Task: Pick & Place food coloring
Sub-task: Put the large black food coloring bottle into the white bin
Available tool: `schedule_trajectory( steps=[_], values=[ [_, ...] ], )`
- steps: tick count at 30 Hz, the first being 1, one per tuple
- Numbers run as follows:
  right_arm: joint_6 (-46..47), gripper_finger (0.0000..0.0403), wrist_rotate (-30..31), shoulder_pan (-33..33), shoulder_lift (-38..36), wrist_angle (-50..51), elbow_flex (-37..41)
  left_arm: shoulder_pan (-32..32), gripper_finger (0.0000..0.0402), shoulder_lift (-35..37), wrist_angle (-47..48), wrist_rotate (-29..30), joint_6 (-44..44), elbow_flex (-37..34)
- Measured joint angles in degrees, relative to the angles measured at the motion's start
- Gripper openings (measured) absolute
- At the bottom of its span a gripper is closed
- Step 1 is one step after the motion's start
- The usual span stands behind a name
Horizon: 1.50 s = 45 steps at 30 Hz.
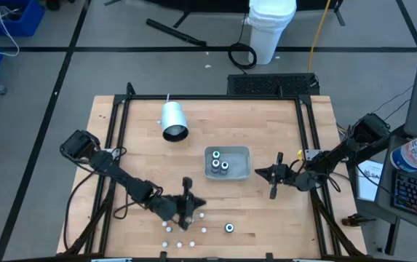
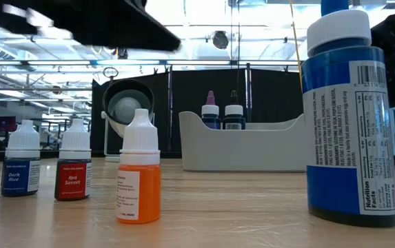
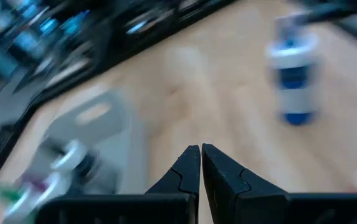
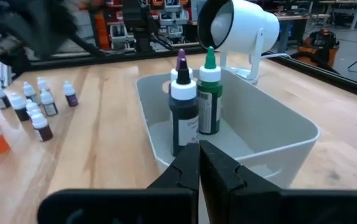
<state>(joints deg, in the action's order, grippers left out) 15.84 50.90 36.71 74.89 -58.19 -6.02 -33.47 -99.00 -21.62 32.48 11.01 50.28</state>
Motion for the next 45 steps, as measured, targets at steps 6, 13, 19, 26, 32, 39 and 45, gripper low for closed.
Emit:
schedule_trajectory(
  steps=[6, 13, 19, 26, 32, 39, 45],
  values=[
    [2.8, 0.0004, -3.13, -0.02, 0.0, 0.04, 0.0, -1.26, 0.0026, 0.0, -0.89, -2.04, 3.6, 0.0],
    [6.47, 0.0004, -4.24, -0.04, -0.02, 0.79, 0.0, -0.83, 0.0026, 0.0, -2.55, -6.28, 2.12, 0.02],
    [7.47, 0.0004, -4.58, -0.29, -0.02, 1.33, 0.0, -1.52, 0.0026, 0.0, -1.0, -13.42, 4.46, 0.02],
    [4.62, 0.0004, -4.64, -0.3, -0.02, 1.53, 0.0, -2.98, 0.0026, 0.0, -2.96, -11.75, 9.69, 0.02],
    [5.25, 0.0004, -6.56, -2.63, -0.02, -3.04, 0.0, -2.97, 0.0026, 0.0, -3.69, 5.76, 8.34, 0.67],
    [5.58, 0.0004, -8.88, -3.3, -0.01, -2.7, 0.01, -5.37, 0.0026, 0.0, -3.73, 19.67, 15.09, 3.15],
    [-12.36, 0.0001, -7.66, -1.58, -0.07, -6.39, -1.73, -11.58, 0.0026, 5.91, -2.2, 31.78, 21.57, 2.7]
  ],
)
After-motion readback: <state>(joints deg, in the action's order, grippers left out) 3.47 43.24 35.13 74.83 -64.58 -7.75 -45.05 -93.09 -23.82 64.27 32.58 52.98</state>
